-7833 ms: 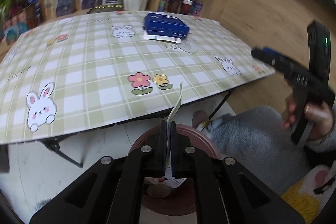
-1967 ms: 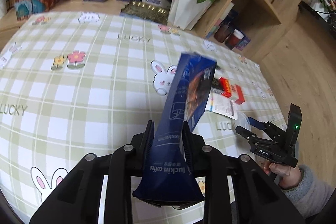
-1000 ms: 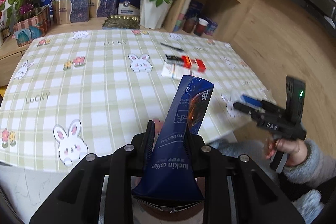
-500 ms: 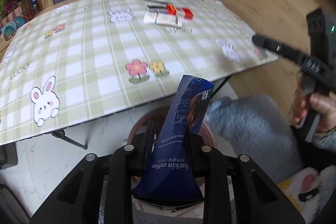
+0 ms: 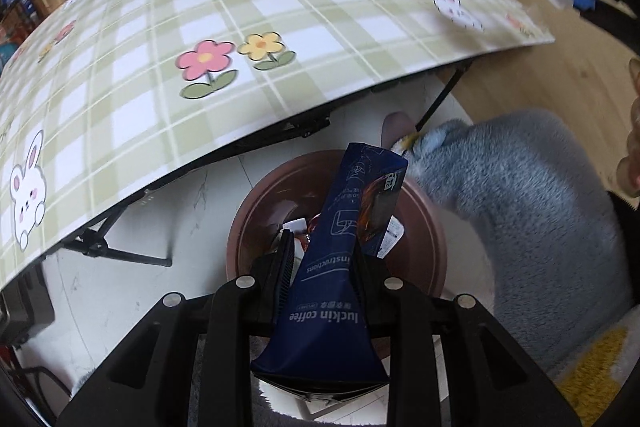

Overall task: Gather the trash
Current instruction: 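Carry both items over the bin and open the left tool to drop the box, then lower the clear lid into the bin and open the right tool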

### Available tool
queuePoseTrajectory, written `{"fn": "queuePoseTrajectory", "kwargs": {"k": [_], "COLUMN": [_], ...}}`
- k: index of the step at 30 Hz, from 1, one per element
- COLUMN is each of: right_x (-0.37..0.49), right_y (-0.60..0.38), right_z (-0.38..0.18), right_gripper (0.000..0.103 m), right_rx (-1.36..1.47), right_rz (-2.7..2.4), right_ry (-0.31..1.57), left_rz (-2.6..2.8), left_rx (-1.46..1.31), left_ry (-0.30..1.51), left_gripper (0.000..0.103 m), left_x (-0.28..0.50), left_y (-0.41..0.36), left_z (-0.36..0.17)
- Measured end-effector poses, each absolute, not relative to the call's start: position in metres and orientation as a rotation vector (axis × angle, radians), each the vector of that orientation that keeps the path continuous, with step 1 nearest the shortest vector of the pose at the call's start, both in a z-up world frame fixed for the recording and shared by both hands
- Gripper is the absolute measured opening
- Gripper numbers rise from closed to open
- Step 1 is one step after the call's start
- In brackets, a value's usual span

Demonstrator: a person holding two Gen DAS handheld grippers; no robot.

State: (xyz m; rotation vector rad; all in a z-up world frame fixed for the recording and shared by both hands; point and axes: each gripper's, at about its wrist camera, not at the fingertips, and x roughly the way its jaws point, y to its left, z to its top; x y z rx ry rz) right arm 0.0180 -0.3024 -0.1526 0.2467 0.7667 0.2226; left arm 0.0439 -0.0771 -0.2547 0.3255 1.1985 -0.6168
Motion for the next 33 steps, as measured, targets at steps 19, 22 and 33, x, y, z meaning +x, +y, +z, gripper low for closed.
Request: {"fn": "queuePoseTrajectory", "kwargs": {"k": [19, 22, 33], "right_x": [0.012, 0.011, 0.006], "right_y": [-0.303, -0.297, -0.265], "right_z": [-0.168, -0.175, -0.203], "right_gripper": [0.067, 0.067, 0.067], "right_rx": [0.251, 0.247, 0.192], "right_rz": [0.219, 0.231, 0.279], "right_ry": [0.805, 0.823, 0.918], "left_rz": [-0.540, -0.462, -0.286], "left_rx": [0.171, 0.144, 0.123], "left_ry": [0.814, 0.722, 0.564], "left_gripper": [0.085, 0.091, 0.097], "left_x": [0.030, 0.023, 0.002], "left_y": [-0.045, -0.028, 0.025], "left_z": [-0.180, -0.165, -0.157]}}
